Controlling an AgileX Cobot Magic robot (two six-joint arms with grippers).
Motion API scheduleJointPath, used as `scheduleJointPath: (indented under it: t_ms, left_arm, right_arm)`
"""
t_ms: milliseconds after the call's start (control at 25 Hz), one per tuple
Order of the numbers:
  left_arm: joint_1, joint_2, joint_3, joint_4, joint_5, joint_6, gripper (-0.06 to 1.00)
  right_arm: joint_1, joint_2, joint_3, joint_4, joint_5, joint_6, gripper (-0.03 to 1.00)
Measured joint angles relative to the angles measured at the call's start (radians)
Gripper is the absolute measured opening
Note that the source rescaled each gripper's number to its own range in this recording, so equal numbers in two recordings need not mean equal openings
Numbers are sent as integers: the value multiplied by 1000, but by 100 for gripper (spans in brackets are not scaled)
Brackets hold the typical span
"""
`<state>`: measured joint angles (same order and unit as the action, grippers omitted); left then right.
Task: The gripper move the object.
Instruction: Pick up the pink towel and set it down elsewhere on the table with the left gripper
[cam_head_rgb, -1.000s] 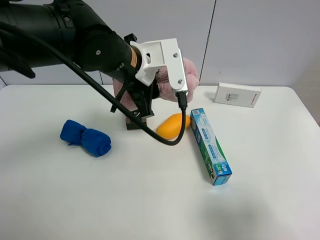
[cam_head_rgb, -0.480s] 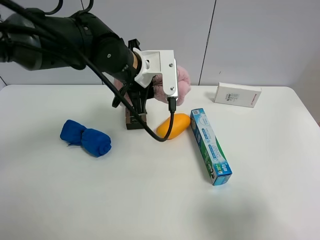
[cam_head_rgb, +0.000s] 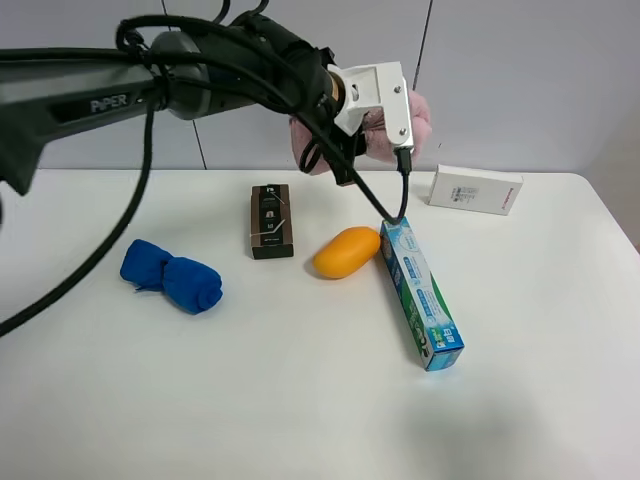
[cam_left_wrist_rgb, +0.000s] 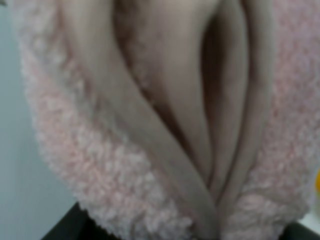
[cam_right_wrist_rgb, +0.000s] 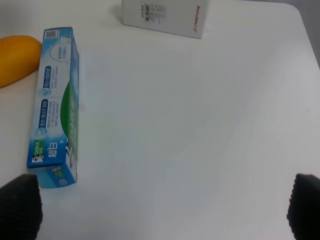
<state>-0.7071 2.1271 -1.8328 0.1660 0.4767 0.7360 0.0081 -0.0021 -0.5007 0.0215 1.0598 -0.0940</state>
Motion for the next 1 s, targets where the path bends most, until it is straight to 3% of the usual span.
scheduleJointPath:
  t_ms: [200,440,1000]
  left_arm:
    - [41,140,-153,-103,-4,85,0]
    - [81,262,-229,-142,-50,227,0]
    - [114,361,-234,-190,-168,245,0]
  right_arm:
    - [0,0,0,0,0,0,100]
    - [0,0,0,0,0,0,100]
    - [0,0,0,0,0,0,100]
